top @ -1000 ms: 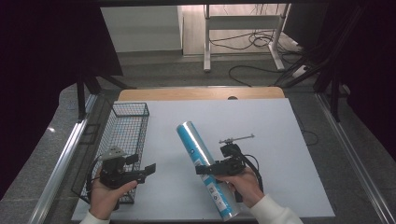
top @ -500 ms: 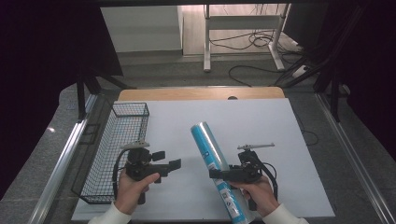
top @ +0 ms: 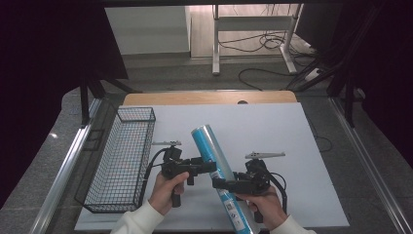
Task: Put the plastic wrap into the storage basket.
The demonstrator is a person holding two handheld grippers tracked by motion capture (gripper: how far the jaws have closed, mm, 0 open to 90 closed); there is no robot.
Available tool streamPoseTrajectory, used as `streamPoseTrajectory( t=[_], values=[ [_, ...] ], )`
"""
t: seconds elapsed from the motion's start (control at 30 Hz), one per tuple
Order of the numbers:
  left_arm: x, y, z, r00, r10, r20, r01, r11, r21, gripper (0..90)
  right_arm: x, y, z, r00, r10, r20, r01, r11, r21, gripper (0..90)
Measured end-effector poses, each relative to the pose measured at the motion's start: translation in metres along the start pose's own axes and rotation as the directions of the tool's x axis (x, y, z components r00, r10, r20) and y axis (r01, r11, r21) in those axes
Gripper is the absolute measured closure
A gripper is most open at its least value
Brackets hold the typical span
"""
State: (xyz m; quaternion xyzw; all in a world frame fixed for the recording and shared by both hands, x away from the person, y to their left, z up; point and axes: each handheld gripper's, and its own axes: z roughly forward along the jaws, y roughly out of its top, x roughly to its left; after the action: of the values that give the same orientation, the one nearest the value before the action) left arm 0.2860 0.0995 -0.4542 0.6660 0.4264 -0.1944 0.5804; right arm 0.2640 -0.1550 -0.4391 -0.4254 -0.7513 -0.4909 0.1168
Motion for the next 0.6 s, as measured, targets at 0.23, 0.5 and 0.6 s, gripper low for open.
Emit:
streamPoseTrajectory(
  t=[0.23,0.5,0.6],
  values=[
    [0.002,-0.001,0.012,0.9991,-0.027,0.033,0.027,0.9995,0.014,20.3,0.003,-0.001,0.009,0.9998,-0.017,-0.012,0.017,1.000,-0.004,32.0],
    [0.004,-0.002,0.009,0.9992,-0.023,0.031,0.023,0.9997,0.004,27.8,0.005,-0.004,0.018,0.9999,-0.013,-0.006,0.013,1.000,0.005,31.9],
    [0.003,-0.002,0.009,0.9995,-0.016,0.025,0.016,0.9999,0.003,28.4,0.005,-0.004,0.021,0.9999,-0.002,-0.011,0.002,1.000,0.009,32.0]
  ],
)
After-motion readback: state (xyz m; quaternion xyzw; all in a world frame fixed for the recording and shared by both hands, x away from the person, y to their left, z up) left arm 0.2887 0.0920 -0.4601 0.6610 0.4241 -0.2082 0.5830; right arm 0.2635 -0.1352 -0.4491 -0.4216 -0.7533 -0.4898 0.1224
